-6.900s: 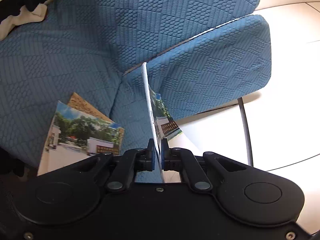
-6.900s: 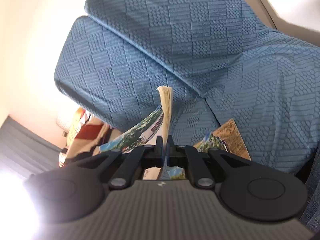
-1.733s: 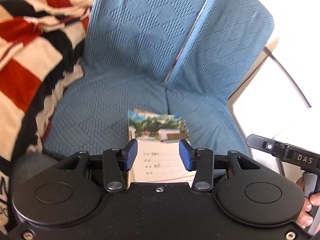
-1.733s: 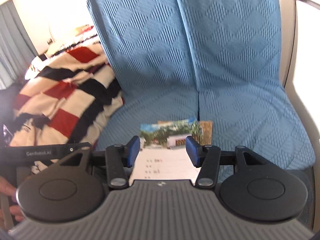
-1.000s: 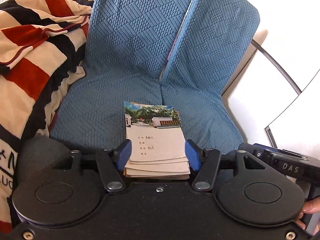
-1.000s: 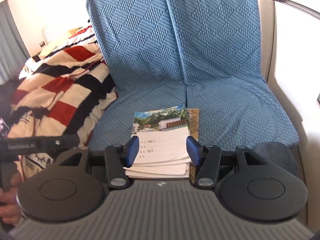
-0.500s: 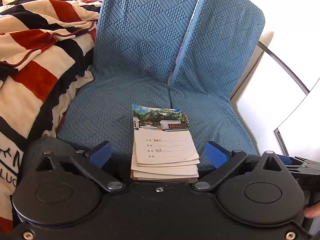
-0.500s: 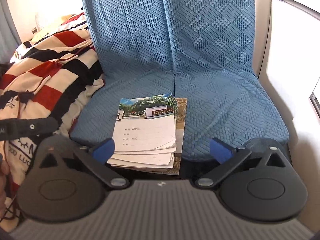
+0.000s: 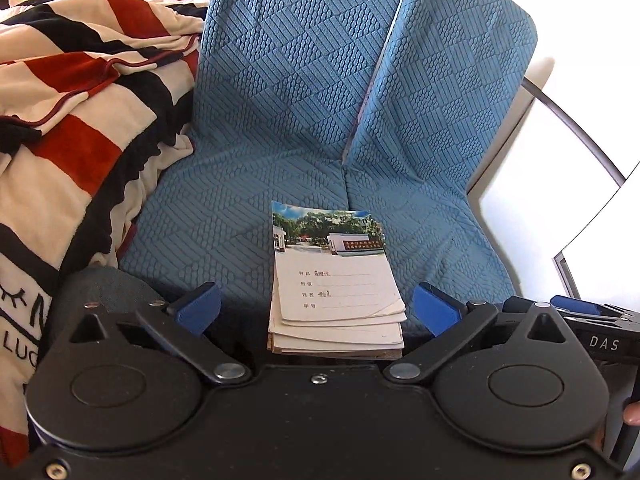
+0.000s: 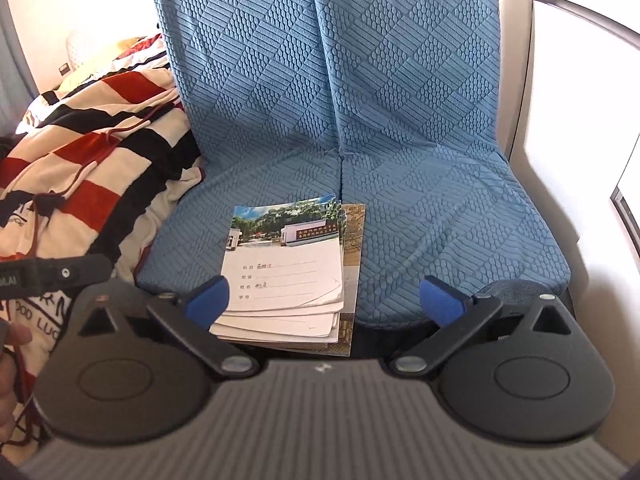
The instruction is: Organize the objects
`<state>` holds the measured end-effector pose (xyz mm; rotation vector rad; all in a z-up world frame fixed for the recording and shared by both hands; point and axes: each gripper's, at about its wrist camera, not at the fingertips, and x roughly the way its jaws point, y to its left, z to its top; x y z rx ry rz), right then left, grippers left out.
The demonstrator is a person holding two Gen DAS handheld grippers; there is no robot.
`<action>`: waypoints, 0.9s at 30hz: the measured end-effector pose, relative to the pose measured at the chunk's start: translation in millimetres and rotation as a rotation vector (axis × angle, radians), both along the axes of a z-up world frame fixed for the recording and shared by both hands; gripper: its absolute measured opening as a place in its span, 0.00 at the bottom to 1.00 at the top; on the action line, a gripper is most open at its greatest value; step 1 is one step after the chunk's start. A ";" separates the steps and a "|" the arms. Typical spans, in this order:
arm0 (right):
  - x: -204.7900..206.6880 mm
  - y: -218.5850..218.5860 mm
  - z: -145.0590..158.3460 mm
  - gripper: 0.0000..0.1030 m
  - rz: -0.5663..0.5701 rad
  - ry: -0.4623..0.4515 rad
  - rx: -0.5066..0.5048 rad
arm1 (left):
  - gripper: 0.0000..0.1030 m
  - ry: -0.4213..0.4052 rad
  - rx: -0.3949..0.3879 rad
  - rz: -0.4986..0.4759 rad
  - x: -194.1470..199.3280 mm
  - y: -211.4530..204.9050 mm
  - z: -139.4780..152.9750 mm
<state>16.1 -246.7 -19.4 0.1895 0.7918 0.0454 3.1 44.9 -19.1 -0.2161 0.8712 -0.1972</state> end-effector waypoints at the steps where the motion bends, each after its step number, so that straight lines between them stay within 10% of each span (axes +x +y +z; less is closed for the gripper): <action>1: 0.1 -0.1 0.2 1.00 0.001 0.002 0.004 | 1.00 0.001 0.001 0.001 -0.3 -0.1 0.1; 27: 0.5 0.3 -1.0 1.00 -0.003 0.008 -0.017 | 1.00 -0.016 0.004 -0.011 0.5 -3.5 6.7</action>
